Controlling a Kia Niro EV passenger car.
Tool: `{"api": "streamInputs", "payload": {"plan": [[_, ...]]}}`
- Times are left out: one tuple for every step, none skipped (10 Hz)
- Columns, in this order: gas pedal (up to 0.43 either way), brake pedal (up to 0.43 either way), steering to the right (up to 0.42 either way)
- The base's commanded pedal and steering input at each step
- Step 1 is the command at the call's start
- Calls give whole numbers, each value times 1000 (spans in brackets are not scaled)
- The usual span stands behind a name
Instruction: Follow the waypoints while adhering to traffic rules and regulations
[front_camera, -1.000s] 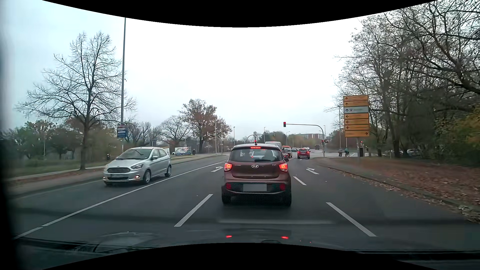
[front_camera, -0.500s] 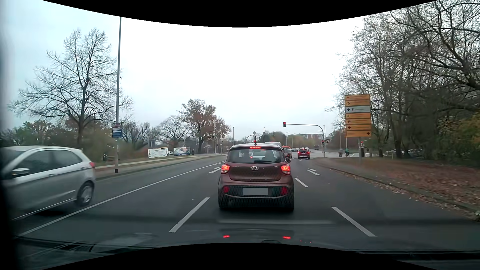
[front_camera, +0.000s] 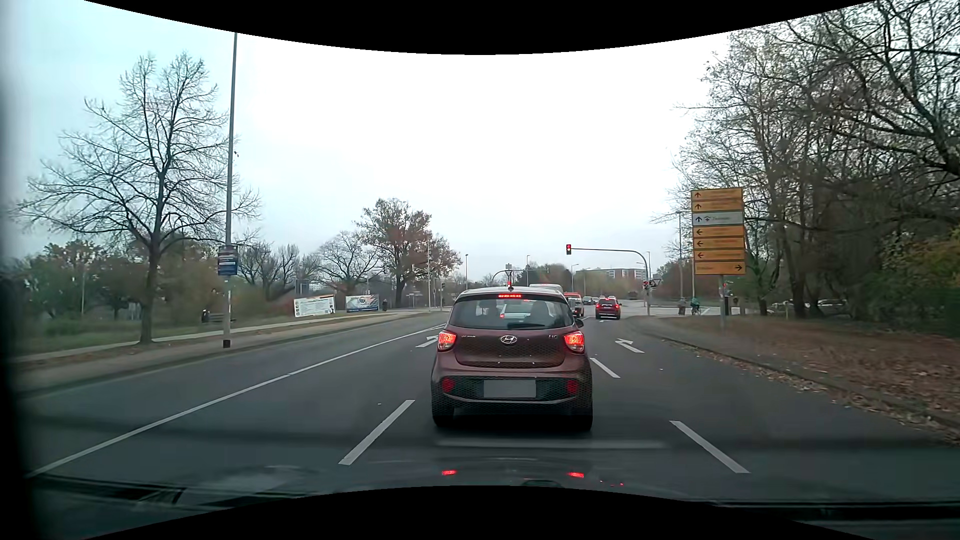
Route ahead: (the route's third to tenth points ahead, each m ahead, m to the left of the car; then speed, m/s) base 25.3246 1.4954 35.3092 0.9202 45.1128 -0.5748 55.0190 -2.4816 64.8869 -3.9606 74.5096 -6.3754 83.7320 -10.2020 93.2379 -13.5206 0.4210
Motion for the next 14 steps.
{"api": "streamInputs", "payload": {"plan": [[0,61,19],[0,79,19],[0,91,19],[0,91,19],[0,104,19],[0,110,19],[0,122,20],[0,134,20],[0,140,19],[0,140,20],[0,146,19],[0,128,20],[0,122,20],[0,128,20]]}}
